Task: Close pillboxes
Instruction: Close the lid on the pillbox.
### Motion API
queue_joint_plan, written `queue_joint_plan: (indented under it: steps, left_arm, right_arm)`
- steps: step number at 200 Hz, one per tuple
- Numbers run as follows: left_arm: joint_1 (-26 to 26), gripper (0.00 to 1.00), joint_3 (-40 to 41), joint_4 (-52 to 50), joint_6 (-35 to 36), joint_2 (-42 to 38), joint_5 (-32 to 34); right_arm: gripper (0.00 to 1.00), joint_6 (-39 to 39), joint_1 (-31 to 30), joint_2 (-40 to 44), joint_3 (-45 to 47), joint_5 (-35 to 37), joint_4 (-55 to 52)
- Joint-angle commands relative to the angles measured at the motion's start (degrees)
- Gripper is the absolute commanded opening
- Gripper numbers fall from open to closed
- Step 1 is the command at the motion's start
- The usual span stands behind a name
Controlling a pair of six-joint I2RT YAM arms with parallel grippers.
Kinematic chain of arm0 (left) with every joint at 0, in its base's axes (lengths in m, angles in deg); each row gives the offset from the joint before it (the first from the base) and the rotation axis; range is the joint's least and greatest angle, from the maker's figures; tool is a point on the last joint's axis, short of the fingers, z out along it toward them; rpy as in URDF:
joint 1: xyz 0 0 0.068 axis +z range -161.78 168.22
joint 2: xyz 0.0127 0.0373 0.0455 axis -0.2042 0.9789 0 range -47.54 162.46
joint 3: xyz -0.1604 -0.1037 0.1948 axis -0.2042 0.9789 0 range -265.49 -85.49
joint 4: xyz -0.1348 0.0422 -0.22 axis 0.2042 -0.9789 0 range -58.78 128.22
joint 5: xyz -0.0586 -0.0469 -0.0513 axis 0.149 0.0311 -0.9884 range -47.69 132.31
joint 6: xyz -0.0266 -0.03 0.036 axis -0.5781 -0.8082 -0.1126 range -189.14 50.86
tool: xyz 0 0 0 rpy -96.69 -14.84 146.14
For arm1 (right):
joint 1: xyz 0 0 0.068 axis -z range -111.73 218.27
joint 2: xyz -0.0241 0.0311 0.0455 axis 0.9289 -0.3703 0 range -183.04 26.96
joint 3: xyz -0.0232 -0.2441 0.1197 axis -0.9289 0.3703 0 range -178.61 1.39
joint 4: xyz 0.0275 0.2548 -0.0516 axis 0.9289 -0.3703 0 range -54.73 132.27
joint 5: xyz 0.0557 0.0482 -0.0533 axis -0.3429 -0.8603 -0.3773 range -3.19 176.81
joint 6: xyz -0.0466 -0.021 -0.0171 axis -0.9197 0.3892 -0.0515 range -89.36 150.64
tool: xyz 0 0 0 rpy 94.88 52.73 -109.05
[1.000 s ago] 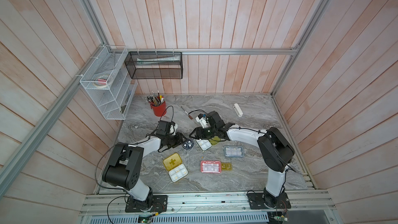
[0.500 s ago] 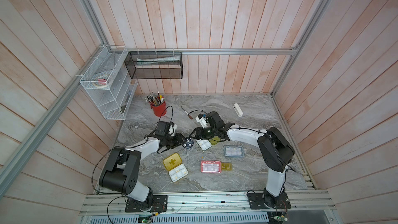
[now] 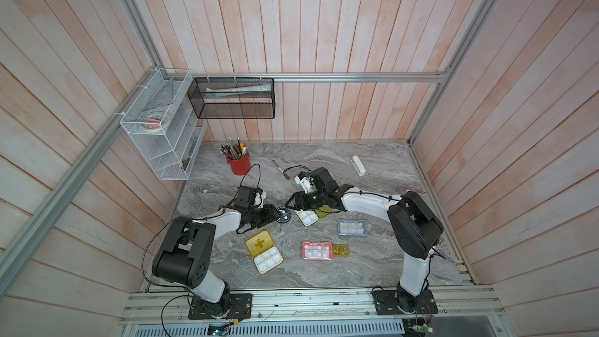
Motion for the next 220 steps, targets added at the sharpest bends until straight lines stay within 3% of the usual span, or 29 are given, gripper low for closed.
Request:
queue_joint_plan:
  steps: [1, 220]
  left_arm:
    - [0.26, 0.55, -0.38, 0.08, 0.60, 1.08, -0.97]
    - [-1.38, 0.48, -1.52, 3.19, -1.47, 3.35, -2.02]
  right_arm:
    - [0.59, -1.05, -0.02, -0.39, -1.42, 0.01, -1.54]
    - [0.59, 1.19, -1.51, -1.83, -2.83, -3.23, 2.71]
